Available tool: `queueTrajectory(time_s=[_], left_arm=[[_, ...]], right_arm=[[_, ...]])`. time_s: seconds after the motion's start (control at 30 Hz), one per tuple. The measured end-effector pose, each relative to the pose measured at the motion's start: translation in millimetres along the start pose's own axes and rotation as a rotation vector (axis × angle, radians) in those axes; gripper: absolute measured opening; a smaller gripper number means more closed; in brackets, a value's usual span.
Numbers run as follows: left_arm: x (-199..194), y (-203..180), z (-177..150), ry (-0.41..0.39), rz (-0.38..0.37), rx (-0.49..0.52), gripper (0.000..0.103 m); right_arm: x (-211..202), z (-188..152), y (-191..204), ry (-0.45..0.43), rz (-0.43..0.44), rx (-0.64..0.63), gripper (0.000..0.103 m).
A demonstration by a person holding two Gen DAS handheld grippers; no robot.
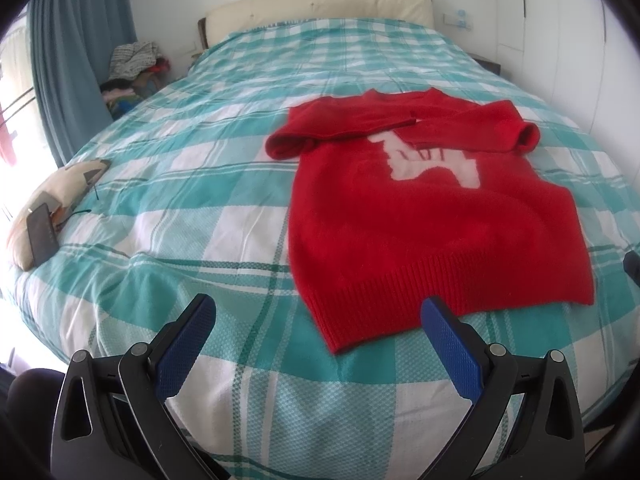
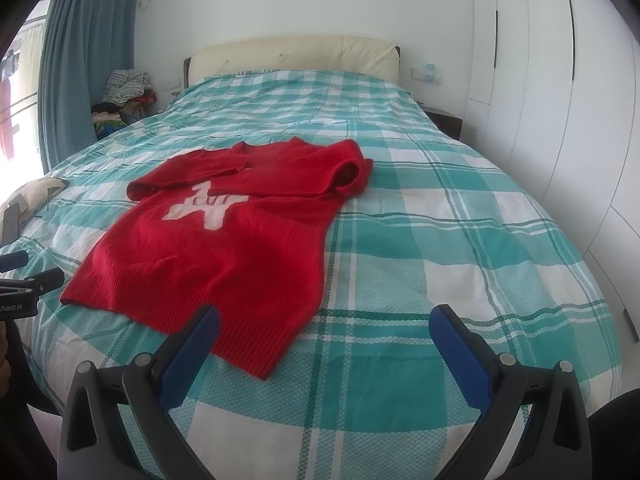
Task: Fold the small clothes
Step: 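Move both grippers toward the hem of the red sweater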
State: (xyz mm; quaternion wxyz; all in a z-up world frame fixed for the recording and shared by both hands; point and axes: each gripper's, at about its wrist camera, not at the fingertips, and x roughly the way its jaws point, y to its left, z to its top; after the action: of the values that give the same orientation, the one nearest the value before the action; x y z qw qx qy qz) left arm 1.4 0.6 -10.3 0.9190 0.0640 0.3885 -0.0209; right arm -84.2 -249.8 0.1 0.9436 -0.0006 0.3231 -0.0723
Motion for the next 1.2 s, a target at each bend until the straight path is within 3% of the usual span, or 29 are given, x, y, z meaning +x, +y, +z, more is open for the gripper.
queueTrajectory(time_s=[1.2], left_arm=[[8.9, -1.8, -6.1, 0.022, 0.005, 0.004, 0.103]], right_arm=[[4.1, -1.1, 7.6, 0.017, 0.011, -0.01, 0.103]])
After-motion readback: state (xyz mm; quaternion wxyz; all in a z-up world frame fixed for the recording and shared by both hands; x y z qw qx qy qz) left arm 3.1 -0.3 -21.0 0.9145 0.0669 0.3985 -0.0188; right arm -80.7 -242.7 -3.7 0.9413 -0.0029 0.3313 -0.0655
